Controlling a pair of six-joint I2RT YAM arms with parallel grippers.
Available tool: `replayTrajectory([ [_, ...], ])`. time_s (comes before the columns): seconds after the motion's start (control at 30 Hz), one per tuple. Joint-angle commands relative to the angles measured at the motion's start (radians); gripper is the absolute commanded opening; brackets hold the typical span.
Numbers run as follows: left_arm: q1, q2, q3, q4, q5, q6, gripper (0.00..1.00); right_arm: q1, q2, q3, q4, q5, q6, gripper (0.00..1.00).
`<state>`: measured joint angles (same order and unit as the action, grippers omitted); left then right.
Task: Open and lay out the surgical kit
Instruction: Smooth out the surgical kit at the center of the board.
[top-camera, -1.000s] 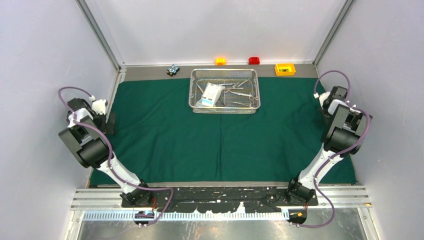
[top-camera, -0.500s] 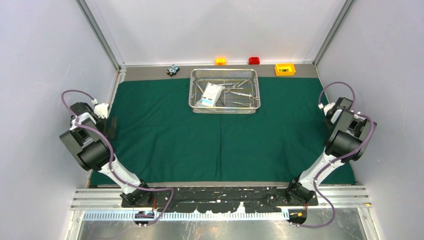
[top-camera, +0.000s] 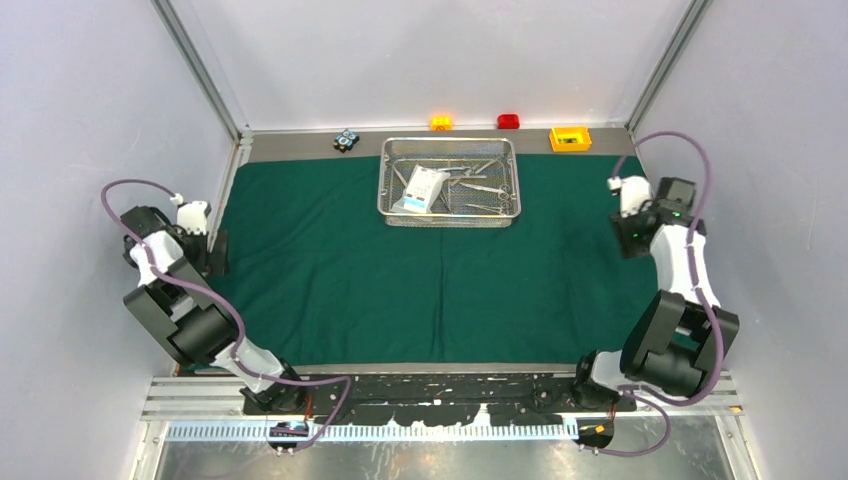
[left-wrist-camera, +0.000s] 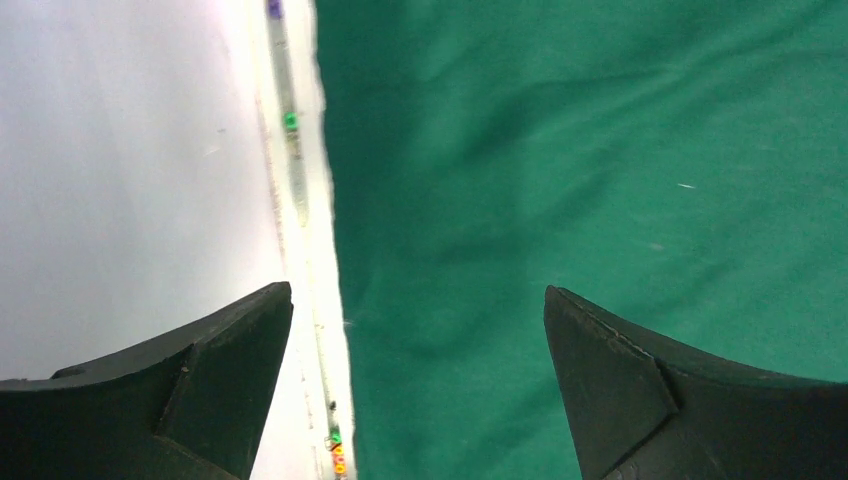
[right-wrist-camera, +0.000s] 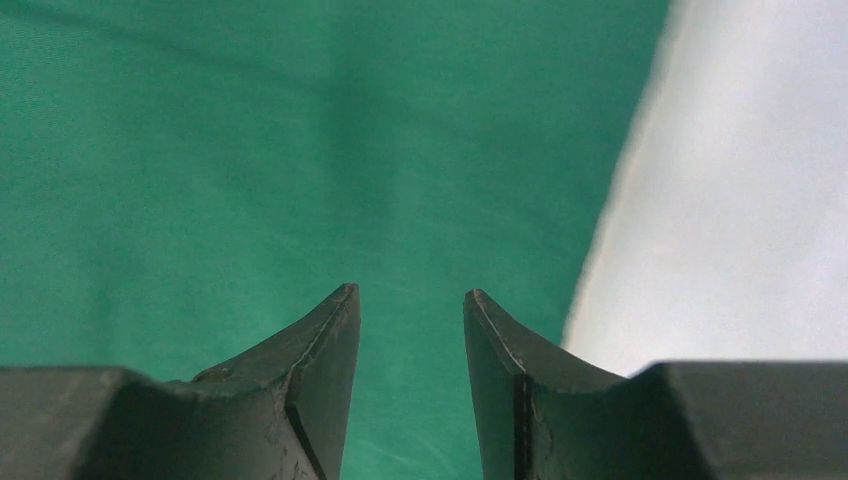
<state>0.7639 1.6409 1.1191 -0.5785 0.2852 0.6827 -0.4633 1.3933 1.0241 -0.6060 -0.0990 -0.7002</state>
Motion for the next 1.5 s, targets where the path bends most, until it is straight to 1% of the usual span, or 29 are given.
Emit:
replayTrajectory([
  [0.0,-0.026,-0.091,-0.045,-0.157,0.171,0.073,1.0,0.138,-0.066,-0.127,-0.089,-0.106,0.059,0.48],
  [0.07,-0.055,-0.118,-0.09,-0.172,0.166,0.109,1.0,0.178,-0.07,-0.18,-0.065,-0.092,0.056,0.48],
  [0.13,-0.095,-0.137,-0.141,-0.166,0.121,0.148,1.0,0.207,-0.056,-0.217,-0.051,-0.076,0.042,0.48],
  [0.27,-0.161,-0.152,-0.24,-0.136,0.042,0.207,1.0,0.225,-0.027,-0.286,-0.019,-0.037,-0.024,0.46],
  [0.5,-0.169,-0.174,-0.33,-0.1,-0.052,0.28,0.98,0.225,-0.034,-0.409,-0.008,0.059,-0.165,0.43],
  [0.67,-0.168,-0.2,-0.404,-0.071,-0.168,0.368,0.98,0.225,-0.051,-0.449,-0.094,0.131,-0.262,0.41],
  [0.77,-0.168,-0.227,-0.449,-0.06,-0.221,0.414,0.98,0.225,-0.076,-0.456,-0.143,0.14,-0.286,0.41],
  [0.93,-0.168,-0.248,-0.482,-0.069,-0.265,0.449,0.99,0.225,-0.121,-0.459,-0.206,0.152,-0.308,0.4],
  [1.07,-0.169,-0.241,-0.475,-0.088,-0.277,0.457,0.99,0.225,-0.145,-0.455,-0.255,0.156,-0.319,0.4],
  [1.13,-0.168,-0.242,-0.48,-0.095,-0.32,0.476,0.98,0.224,-0.158,-0.457,-0.269,0.16,-0.324,0.41],
  [1.27,-0.168,-0.246,-0.499,-0.099,-0.361,0.528,0.99,0.225,-0.179,-0.459,-0.284,0.162,-0.332,0.4],
  [1.47,-0.167,-0.251,-0.478,-0.172,-0.393,0.575,0.99,0.225,-0.18,-0.419,-0.323,0.163,-0.332,0.4],
])
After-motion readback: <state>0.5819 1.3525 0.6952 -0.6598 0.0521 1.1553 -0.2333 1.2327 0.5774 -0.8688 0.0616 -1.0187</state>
